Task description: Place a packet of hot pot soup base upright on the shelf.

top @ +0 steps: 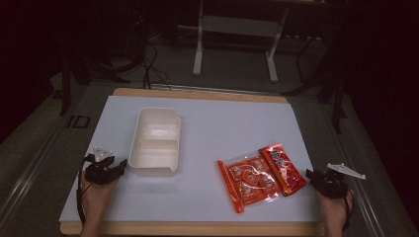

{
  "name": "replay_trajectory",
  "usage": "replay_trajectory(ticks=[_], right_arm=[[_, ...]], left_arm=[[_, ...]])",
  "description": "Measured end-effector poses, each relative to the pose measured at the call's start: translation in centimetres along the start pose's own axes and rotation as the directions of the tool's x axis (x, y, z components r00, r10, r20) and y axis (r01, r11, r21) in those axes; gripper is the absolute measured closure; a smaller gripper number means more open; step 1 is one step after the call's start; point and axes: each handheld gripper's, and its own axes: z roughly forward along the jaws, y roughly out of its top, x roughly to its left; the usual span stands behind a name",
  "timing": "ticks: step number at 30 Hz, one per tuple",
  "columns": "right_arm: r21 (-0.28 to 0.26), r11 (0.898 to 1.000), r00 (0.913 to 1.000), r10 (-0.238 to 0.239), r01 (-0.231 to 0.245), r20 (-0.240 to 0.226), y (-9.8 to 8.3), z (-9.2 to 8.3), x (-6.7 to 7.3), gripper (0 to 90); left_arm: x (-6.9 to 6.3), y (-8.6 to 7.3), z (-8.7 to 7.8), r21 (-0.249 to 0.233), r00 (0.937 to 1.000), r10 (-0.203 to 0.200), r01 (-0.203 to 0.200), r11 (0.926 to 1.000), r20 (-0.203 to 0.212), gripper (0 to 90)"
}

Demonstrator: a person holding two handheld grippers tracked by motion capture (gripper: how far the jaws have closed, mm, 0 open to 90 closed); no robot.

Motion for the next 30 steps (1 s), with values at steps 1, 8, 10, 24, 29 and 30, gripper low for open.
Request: replay_trajectory(ticks=[1, 8, 10, 24, 29, 30], right_arm=[[-0.001, 1.000, 0.9999, -0.003, 0.003, -0.013, 0.1, 0.0, 0.2, 62.8], [0.025, 0.998, 0.9962, -0.056, 0.058, -0.066, 0.3, -0.2, 1.6, 45.8], [0.039, 0.998, 0.9949, -0.041, 0.045, -0.093, 0.3, -0.3, 1.8, 42.0], [0.135, 0.989, 0.9791, -0.035, 0.063, -0.201, -0.9, -1.1, 2.3, 30.4], [0.169, 0.983, 0.9574, -0.020, 0.071, -0.288, -1.2, -0.5, 2.6, 36.5], [0.178, 0.981, 0.9524, -0.024, 0.082, -0.304, -1.2, -0.3, 2.8, 37.4]], left_arm=[[0.0, 0.0, 0.0, -0.003, 0.9999, -0.010, 0.010, 0.9999, 0.004, 50.1], [0.1, -0.1, -0.1, -0.008, 0.9998, -0.019, 0.019, 0.9998, 0.005, 50.0], [0.0, -0.1, 0.0, 0.001, 0.9999, -0.013, 0.013, 0.9999, 0.011, 49.9], [0.0, -0.1, 0.0, -0.004, 0.9995, -0.017, 0.017, 0.9999, 0.026, 49.9], [-0.1, -0.1, 0.0, -0.005, 0.9996, -0.013, 0.014, 0.9999, 0.026, 49.8], [0.0, -0.1, 0.0, -0.006, 0.9996, -0.014, 0.014, 0.9999, 0.026, 49.8]])
